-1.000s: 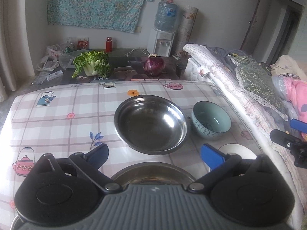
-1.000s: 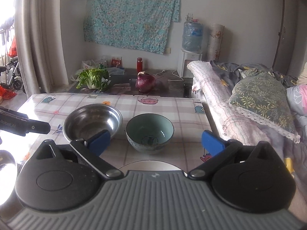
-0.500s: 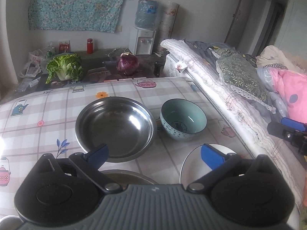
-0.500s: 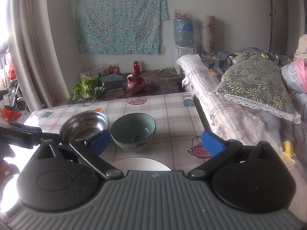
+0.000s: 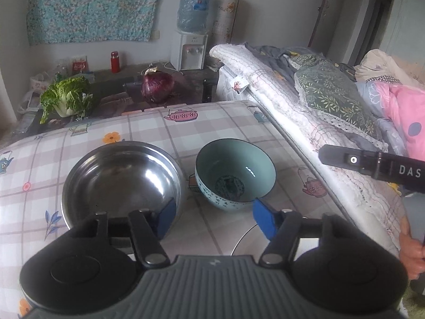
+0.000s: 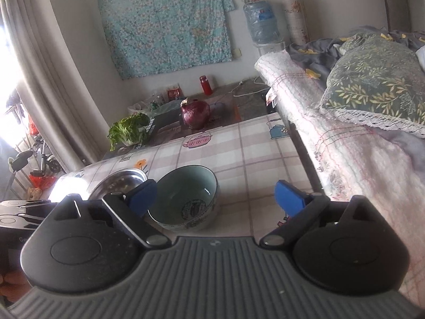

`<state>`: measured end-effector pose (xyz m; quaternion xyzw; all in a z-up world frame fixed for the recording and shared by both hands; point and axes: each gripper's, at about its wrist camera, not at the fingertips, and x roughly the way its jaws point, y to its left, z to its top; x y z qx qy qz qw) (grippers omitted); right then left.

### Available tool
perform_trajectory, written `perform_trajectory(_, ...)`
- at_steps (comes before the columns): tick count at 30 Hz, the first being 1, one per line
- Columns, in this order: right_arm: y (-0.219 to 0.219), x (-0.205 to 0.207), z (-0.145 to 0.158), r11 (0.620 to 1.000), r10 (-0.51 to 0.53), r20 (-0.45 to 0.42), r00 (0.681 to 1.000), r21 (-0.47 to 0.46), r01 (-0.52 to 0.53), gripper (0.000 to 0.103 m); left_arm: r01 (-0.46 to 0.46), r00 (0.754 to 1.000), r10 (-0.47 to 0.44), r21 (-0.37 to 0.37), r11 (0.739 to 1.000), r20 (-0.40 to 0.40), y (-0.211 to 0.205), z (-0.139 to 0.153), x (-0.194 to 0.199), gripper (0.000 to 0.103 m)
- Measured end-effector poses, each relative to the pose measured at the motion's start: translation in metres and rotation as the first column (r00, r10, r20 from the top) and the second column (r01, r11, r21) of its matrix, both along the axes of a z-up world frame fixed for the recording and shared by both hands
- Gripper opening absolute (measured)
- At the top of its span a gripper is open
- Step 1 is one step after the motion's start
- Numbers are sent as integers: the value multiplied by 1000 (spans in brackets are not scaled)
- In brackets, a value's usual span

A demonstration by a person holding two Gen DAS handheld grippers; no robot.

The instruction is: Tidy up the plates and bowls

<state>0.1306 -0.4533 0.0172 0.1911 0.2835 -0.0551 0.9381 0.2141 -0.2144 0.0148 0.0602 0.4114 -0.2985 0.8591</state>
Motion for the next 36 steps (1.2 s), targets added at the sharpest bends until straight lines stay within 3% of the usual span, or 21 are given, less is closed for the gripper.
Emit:
perform_trajectory(2,-2,18,-9,999,24,-20,999,26,-24,81,-16,999,15,-8,1000,-36,-6,-5,8,47)
perform_trajectory(4,-1,33,-18,999,39,-46,998,35,-38,74,-29,997,27,-21,999,-74,-10,-9,16,42)
perform_trajectory(8,-5,61,-37,998,39,-93,995,49,-34,58,-42,992,39,-25,999,-123,-22,-18,27,42)
perform_trajectory(16,-18,89,-70,993,38,-151,988,112,-22,42,-94,977,92,-2,996,-194,-36,-40,43,43)
perform_trajectory(26,-15,108,-83,983,91,-155,984,171,-64,15,-179,955,178,14,984,-238,-40,-52,59,25)
perform_trajectory(36,-8,93,-79,983,129,-170,977,149,-103,15,-145,959,148,29,989,-241,-35,-48,45,25)
